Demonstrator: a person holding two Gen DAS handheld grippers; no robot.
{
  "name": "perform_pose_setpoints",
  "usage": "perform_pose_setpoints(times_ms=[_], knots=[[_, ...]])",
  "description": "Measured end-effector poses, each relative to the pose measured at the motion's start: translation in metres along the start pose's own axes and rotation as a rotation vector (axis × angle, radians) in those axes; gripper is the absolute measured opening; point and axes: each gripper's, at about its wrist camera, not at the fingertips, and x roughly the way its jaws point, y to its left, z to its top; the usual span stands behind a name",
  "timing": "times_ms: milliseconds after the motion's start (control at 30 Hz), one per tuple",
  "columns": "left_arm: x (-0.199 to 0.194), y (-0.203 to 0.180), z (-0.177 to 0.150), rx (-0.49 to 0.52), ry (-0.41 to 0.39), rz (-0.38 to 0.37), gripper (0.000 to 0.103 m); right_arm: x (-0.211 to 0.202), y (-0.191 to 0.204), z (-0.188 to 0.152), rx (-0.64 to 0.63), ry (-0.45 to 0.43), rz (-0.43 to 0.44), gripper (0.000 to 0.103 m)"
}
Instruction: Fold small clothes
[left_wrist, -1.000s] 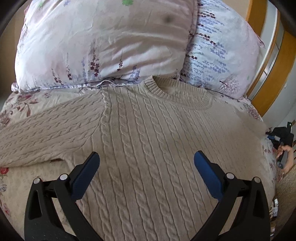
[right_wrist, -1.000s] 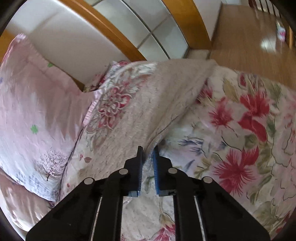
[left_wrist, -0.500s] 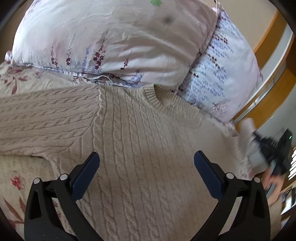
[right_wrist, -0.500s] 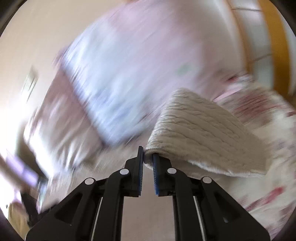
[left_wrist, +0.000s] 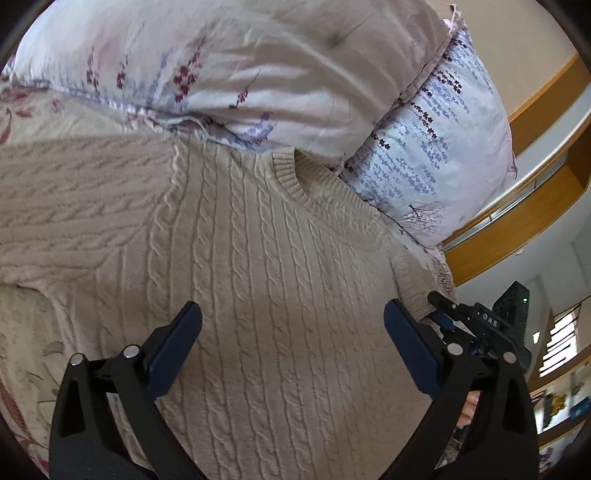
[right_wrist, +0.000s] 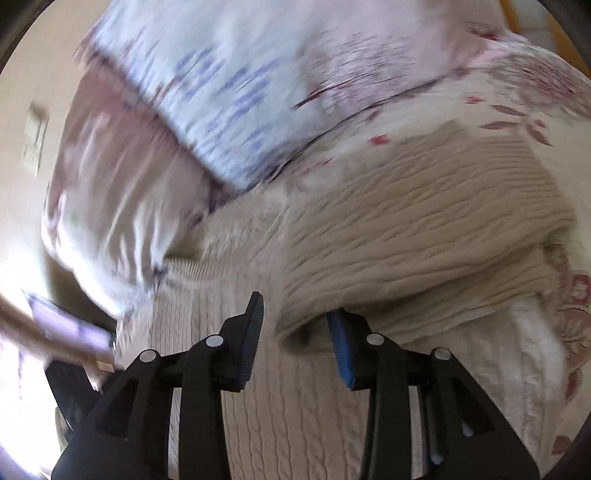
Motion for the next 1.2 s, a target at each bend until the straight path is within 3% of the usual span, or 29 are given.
perform_pose_setpoints(times_ms=[100,267,400,467,533,633,700,733,900,1000,1067,1200], knots=[[0.001,0.005,-0.002,-0.024,0.011,-0.007,0.096,-0.01,-0.021,0.007,0.106,-0.066,-0.057,0.037],[-0.002,0.01,-0.001,-0.055,0.014,-0.023,0.096,-0.025,-0.029,0.016,0.139,-0.17,-0.205,0.036],[-0.006,0.008,0.001,-0.049,0.004,-0.017,0.098,-0.027,0.004,0.027,-0.026,-0.278,-0.301,0.012],[-0.007,0.008,0.002,-0.05,0.001,-0.018,0.099,-0.021,0.031,0.024,-0.122,-0.282,-0.23,0.01],[-0.007,0.01,0.002,-0.076,-0.004,-0.035,0.099,-0.002,0.079,0.011,-0.294,-0.205,-0.064,0.01],[-0.006,0.015,0.002,-0.129,0.003,-0.066,0.098,0.037,0.13,-0.026,-0.502,0.015,0.073,0.015],[-0.005,0.017,0.002,-0.156,0.007,-0.079,0.098,0.055,0.143,-0.047,-0.558,0.113,0.079,0.045],[-0.005,0.018,0.002,-0.161,0.007,-0.079,0.098,0.059,0.14,-0.054,-0.555,0.137,0.088,0.055],[0.0,0.018,0.006,-0.183,0.009,-0.081,0.095,0.04,0.084,-0.055,-0.322,0.167,0.097,0.057],[0.007,0.02,0.011,-0.223,0.021,-0.105,0.083,0.016,0.021,-0.048,-0.061,0.148,0.087,0.057],[0.014,0.02,0.014,-0.249,0.039,-0.124,0.074,-0.001,-0.027,-0.042,0.132,0.074,0.083,0.057],[0.033,0.022,0.021,-0.265,0.076,-0.12,0.053,-0.03,-0.086,-0.033,0.335,-0.091,0.046,0.051]])
